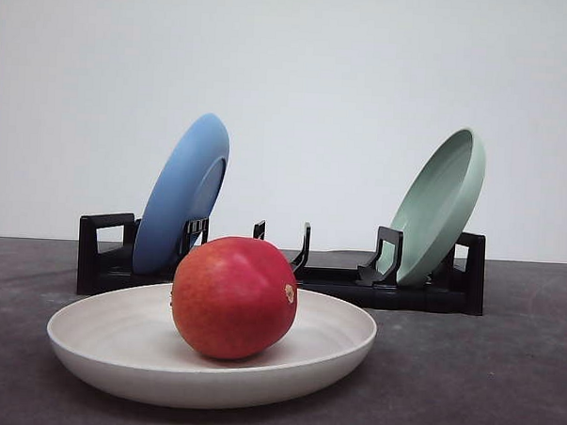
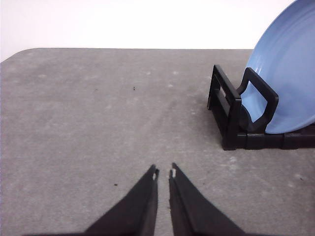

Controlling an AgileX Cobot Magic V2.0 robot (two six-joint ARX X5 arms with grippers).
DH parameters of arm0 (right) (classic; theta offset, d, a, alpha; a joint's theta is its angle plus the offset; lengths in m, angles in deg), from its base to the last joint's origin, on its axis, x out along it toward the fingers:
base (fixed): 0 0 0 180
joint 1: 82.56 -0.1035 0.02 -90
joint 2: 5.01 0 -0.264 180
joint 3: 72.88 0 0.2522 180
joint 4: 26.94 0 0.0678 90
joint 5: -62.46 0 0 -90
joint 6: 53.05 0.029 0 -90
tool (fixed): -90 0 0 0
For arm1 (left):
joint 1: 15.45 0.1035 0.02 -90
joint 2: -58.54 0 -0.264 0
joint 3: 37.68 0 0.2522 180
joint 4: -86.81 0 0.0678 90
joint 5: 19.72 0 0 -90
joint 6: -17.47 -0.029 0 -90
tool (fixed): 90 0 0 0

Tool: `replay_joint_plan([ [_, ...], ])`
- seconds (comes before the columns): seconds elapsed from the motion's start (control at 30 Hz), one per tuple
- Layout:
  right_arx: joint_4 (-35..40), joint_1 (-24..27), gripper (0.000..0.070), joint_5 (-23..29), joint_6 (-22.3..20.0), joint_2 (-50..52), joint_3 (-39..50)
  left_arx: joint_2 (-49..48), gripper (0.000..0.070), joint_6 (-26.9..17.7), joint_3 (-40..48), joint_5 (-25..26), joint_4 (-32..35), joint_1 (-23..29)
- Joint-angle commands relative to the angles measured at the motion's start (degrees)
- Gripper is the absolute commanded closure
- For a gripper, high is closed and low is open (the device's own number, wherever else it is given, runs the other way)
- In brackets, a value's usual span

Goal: Place pomegranate in white plate

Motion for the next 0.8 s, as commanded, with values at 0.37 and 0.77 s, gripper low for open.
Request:
replay_joint_plan([
  [0.37, 0.61, -0.02, 0.0676, 0.02, 0.79, 0.04, 0.26, -0.07, 0.0675, -0.20, 0.55, -0.07, -0.28, 0.09],
  [0.77, 0.61, -0.02, 0.0676, 0.02, 0.79, 0.04, 0.26, -0.07, 0.0675, -0.20, 0.55, -0.07, -0.28, 0.09],
])
